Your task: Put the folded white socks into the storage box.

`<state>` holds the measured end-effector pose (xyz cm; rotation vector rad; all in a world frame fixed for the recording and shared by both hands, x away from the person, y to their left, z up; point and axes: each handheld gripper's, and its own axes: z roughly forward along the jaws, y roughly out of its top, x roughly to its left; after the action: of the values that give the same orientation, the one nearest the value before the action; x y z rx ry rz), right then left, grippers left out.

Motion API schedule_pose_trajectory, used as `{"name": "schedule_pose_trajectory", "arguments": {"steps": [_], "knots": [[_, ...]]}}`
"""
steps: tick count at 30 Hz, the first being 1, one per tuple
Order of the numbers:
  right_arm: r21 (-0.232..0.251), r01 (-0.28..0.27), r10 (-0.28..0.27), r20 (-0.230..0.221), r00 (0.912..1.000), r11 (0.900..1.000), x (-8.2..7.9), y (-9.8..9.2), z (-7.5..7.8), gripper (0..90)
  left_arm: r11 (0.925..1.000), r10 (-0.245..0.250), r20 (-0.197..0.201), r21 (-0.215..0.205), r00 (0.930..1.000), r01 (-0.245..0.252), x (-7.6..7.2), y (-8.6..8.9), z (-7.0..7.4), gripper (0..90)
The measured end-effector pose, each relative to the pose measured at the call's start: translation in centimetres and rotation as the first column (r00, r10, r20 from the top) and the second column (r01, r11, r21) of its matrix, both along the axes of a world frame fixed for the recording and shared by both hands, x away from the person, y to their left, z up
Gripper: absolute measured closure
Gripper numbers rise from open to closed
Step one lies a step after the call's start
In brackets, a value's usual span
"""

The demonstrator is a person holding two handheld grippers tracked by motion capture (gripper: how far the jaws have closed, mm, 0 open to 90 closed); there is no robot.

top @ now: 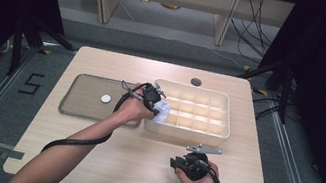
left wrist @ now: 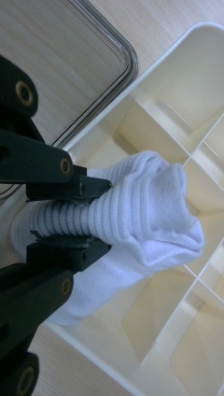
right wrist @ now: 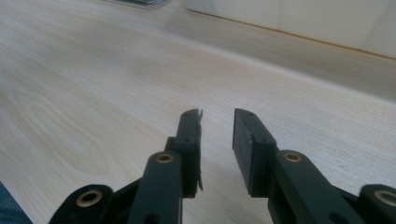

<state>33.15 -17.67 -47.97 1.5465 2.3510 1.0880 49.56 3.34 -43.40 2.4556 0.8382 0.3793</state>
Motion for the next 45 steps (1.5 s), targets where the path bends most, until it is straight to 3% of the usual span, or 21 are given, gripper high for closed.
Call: {"name": "schedule_pose_trajectory", "arguments": {"steps": [1,2,5,7,8,9,11,15,16,21,22,25,27,28,37,39,45], "knots": [[-0.001,-0.001,0.001,0.001,1.0,1.0,0.0,-0.01,-0.01,72.2,1.0,0.001,-0.001,-0.001,1.0,-0.001,0.0,-0.01,-0.01,73.8],[-0.007,-0.015,0.015,0.03,0.9994,1.0,0.13,-0.09,-0.13,72.2,1.0,-0.001,0.0,0.002,1.0,0.001,-0.01,-0.01,0.0,73.8],[-0.007,-0.015,0.015,0.031,0.9994,1.0,0.14,-0.09,-0.14,72.2,1.0,-0.003,-0.001,0.007,1.0,0.003,-0.01,-0.07,0.0,73.8],[0.0,0.001,-0.001,-0.002,1.0,1.0,0.0,0.01,-0.02,72.1,0.9985,-0.03,-0.008,0.045,0.9995,0.03,0.15,-0.02,0.19,73.9],[0.0,0.001,-0.001,-0.002,1.0,1.0,-0.01,0.01,-0.01,72.2,0.9998,-0.007,-0.012,0.018,0.9999,0.007,0.08,-0.18,0.01,73.9],[-0.005,-0.013,0.013,0.025,0.9996,1.0,0.12,-0.07,-0.12,72.2,0.9995,-0.015,-0.02,0.027,0.9997,0.015,0.17,-0.11,0.02,73.9],[-0.007,-0.014,0.014,0.031,0.9994,1.0,0.14,-0.11,-0.15,72.2,0.9991,-0.021,-0.029,0.037,0.9994,0.022,0.25,-0.01,0.02,74.0],[-0.018,-0.008,0.008,0.018,0.9998,1.0,0.1,0.01,-0.16,72.2,0.999,-0.021,-0.044,0.04,0.9988,0.022,0.36,0.0,-0.03,74.2],[-0.002,0.0,0.0,-0.009,1.0,1.0,0.02,0.1,-0.13,72.2,0.999,-0.021,-0.044,0.04,0.9988,0.022,0.36,0.0,-0.03,74.2],[-0.01,-0.012,0.013,0.019,0.9997,1.0,0.15,0.02,-0.25,72.2,0.9956,-0.034,-0.057,0.085,0.9978,0.039,0.46,-0.3,0.04,74.4],[-0.003,-0.001,0.001,-0.006,1.0,1.0,0.04,0.09,-0.14,72.1,0.9939,-0.041,-0.063,0.099,0.9972,0.047,0.51,-0.3,0.1,74.4],[-0.001,-0.001,0.001,-0.007,1.0,1.0,0.03,0.1,-0.12,72.2,0.9921,-0.041,-0.069,0.116,0.9968,0.048,0.49,-0.45,0.12,74.5],[-0.002,-0.001,0.001,-0.007,1.0,1.0,0.02,0.06,-0.09,72.2,0.9921,-0.034,-0.074,0.118,0.9967,0.043,0.4,-0.59,0.03,74.6],[-0.007,-0.012,0.012,0.016,0.9998,1.0,0.15,-0.02,-0.2,72.2,0.9922,-0.03,-0.073,0.118,0.9969,0.039,0.35,-0.65,-0.03,74.6],[-0.004,0.0,0.0,-0.008,1.0,1.0,0.05,0.09,-0.16,72.1,0.9904,-0.035,-0.086,0.131,0.9957,0.046,0.47,-0.7,0.0,74.7],[-0.011,-0.017,0.017,0.024,0.9996,1.0,0.21,0.0,-0.33,72.2,0.9903,-0.037,-0.088,0.13,0.9954,0.048,0.51,-0.68,-0.01,74.7],[-0.001,-0.023,0.023,0.018,0.9996,1.0,0.24,0.01,-0.37,72.1,0.9884,-0.036,-0.096,0.143,0.9947,0.05,0.55,-0.9,0.02,74.7]]}}
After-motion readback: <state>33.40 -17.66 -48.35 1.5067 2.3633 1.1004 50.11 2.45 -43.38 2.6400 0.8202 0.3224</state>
